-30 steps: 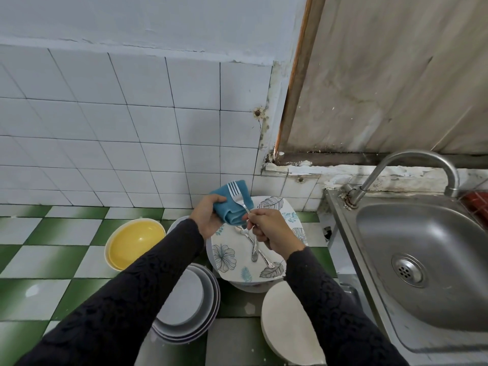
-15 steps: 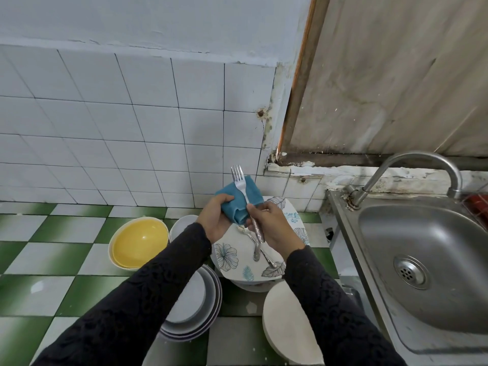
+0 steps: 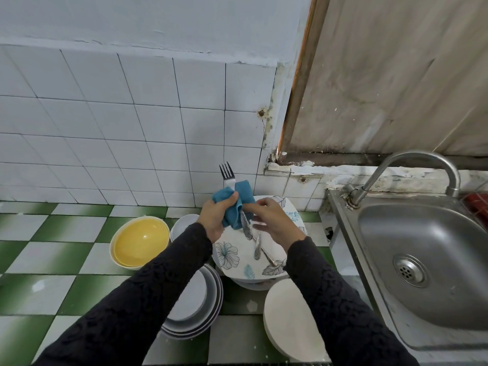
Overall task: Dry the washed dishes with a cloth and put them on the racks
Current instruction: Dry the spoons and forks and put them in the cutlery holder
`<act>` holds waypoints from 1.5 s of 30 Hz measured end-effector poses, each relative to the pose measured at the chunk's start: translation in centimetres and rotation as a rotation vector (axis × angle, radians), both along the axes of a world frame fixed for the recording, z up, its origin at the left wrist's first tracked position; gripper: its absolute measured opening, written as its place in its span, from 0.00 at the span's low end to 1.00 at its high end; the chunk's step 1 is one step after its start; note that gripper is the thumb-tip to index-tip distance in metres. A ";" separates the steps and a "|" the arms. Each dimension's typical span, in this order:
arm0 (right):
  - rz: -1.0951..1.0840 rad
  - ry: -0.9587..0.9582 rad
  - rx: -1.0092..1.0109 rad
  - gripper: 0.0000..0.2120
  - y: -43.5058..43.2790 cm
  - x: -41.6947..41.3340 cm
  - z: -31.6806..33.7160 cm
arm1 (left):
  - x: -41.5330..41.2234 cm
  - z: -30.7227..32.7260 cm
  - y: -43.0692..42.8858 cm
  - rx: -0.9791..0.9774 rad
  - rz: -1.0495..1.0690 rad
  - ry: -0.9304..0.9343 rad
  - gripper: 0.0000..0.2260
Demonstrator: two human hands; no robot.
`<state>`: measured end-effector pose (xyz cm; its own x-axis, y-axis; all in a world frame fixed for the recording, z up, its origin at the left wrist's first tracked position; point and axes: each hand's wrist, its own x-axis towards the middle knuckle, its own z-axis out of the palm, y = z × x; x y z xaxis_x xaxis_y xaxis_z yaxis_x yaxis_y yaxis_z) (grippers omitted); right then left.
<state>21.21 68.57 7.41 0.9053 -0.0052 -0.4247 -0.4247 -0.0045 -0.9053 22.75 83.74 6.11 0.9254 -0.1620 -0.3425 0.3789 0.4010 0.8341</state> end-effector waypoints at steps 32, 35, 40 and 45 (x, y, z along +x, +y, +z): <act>0.130 -0.348 -0.483 0.05 -0.5 2.0 1.4 | -0.4 -2.1 2.6 0.710 -0.329 -0.326 0.07; 0.086 -0.383 -0.477 0.10 -1.2 2.3 2.2 | -0.6 -2.0 2.6 0.654 -0.342 -0.306 0.10; -0.078 -0.391 -0.476 0.06 -0.8 2.5 1.8 | -0.7 -1.6 2.9 0.651 -0.367 -0.285 0.07; -0.180 -0.394 -0.489 0.10 -1.9 2.5 2.6 | -1.0 -1.5 3.9 0.752 -0.322 -0.300 0.03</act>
